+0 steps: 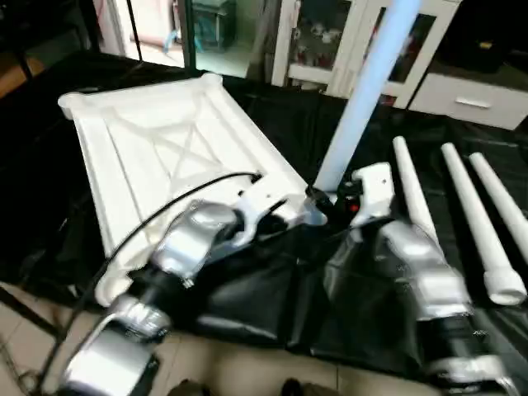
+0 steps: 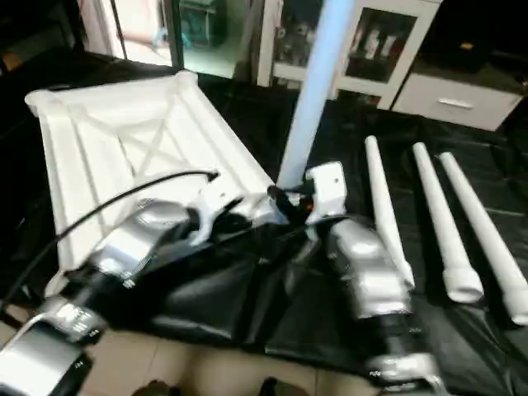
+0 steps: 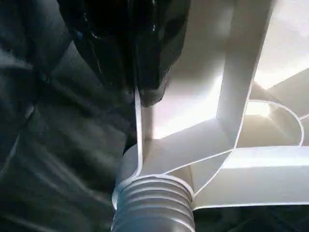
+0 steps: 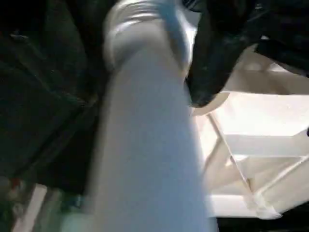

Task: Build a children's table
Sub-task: Rotate leg to tighten

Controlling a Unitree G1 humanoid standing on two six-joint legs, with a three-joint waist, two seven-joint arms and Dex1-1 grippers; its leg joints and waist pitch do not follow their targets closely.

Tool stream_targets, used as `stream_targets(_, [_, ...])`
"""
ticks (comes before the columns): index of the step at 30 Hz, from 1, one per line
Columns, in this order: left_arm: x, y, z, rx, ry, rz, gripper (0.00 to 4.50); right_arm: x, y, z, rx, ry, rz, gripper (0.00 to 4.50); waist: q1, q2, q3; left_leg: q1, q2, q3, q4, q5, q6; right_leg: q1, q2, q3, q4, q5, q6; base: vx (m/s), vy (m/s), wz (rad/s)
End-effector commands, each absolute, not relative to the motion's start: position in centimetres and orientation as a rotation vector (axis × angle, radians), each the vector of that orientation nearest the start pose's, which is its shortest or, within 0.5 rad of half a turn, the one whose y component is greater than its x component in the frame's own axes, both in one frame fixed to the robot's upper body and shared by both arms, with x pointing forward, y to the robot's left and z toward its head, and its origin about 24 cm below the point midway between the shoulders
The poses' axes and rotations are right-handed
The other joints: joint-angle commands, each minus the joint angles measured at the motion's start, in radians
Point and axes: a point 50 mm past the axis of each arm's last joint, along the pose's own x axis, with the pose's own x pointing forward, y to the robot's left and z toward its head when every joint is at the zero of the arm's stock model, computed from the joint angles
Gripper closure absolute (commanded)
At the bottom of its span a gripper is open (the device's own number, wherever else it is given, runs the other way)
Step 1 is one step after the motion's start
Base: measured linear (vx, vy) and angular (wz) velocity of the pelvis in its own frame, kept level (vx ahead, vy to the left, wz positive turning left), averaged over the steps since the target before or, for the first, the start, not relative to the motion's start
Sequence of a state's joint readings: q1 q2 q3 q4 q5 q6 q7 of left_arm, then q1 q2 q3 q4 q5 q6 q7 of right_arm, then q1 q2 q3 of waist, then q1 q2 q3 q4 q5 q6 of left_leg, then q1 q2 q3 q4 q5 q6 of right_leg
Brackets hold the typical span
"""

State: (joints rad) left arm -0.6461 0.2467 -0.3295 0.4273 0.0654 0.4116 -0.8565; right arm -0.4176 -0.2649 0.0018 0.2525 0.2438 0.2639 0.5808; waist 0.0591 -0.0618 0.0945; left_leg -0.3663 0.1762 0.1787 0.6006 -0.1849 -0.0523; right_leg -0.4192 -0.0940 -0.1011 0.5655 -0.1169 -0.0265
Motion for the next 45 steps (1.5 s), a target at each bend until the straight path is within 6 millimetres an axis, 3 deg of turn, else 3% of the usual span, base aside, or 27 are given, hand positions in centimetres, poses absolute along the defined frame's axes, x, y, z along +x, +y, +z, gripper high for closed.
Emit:
stream_targets(1, [32.2,7.8,8.4,0.421,0.33,-1.183,4.5,31.6,-16.6,9.5,0.005,0.103,0.723,1.01,0.007,0.008,-0.078,0.012,0.057,-0.021,-0.084,-0.257,0.045,0.057,-0.07,0.053,-0.06,-0.356,-0.163,0.0,0.0,0.0])
stream_targets(3, [31.8,8.1,8.3,0.421,0.343,-1.213,4.5,31.2,-17.2,9.7,-0.028,0.11,0.772,0.82,0.01,0.013,-0.079,0.015,0.058,-0.018,-0.082,-0.246,0.048,0.051,-0.068,0.056,-0.055,-0.33,-0.178,0.0,0.0,0.0])
stream_targets(6, [31.1,8.6,8.1,0.428,0.359,-1.262,4.5,30.8,-18.5,10.2,-0.081,0.131,0.838,0.75,0.022,0.01,-0.082,0.012,0.058,-0.016,-0.079,-0.204,0.06,0.056,-0.068,0.058,-0.043,-0.27,-0.208,0.0,0.0,0.0])
stream_targets(9, [30.7,8.8,8.0,0.43,0.367,-1.285,4.5,30.5,-18.9,10.3,-0.099,0.15,0.886,0.75,0.029,0.009,-0.079,0.012,0.059,-0.016,-0.08,-0.217,0.053,0.055,-0.068,0.057,-0.047,-0.311,-0.201,0.0,0.0,0.0])
stream_targets(17, [30.0,9.0,8.0,0.432,0.378,-1.321,4.5,29.8,-19.2,9.9,-0.142,0.201,1.015,0.75,0.027,0.0,-0.074,0.014,0.058,-0.02,-0.083,-0.276,0.034,0.05,-0.071,0.055,-0.064,-0.453,-0.149,0.0,0.0,0.0])
stream_targets(23, [29.7,9.2,7.9,0.432,0.384,-1.331,4.5,29.5,-19.4,9.2,-0.169,0.234,1.056,0.75,0.029,0.0,-0.078,0.012,0.059,-0.021,-0.082,-0.252,0.036,0.052,-0.071,0.055,-0.058,-0.424,-0.157,0.0,0.0,0.0])
stream_targets(27, [29.4,9.3,7.8,0.435,0.393,-1.347,4.5,29.2,-19.6,8.8,-0.177,0.248,1.081,0.75,0.03,0.003,-0.081,0.011,0.059,-0.019,-0.08,-0.224,0.048,0.054,-0.07,0.057,-0.051,-0.365,-0.179,0.0,0.0,0.0])
stream_targets(34, [29.3,9.3,7.8,0.436,0.398,-1.363,4.5,29.5,-19.3,7.7,-0.201,0.25,1.064,0.75,0.028,0.003,-0.08,0.012,0.058,-0.02,-0.081,-0.258,0.033,0.052,-0.071,0.055,-0.058,-0.418,-0.17,0.0,0.0,0.0])
stream_targets(45, [29.4,9.1,7.9,0.448,0.399,-1.36,4.5,29.8,-18.0,6.8,-0.18,0.222,1.085,0.75,0.029,0.005,-0.08,0.011,0.059,-0.02,-0.081,-0.248,0.036,0.054,-0.069,0.057,-0.051,-0.37,-0.187,0.0,0.0,0.0])
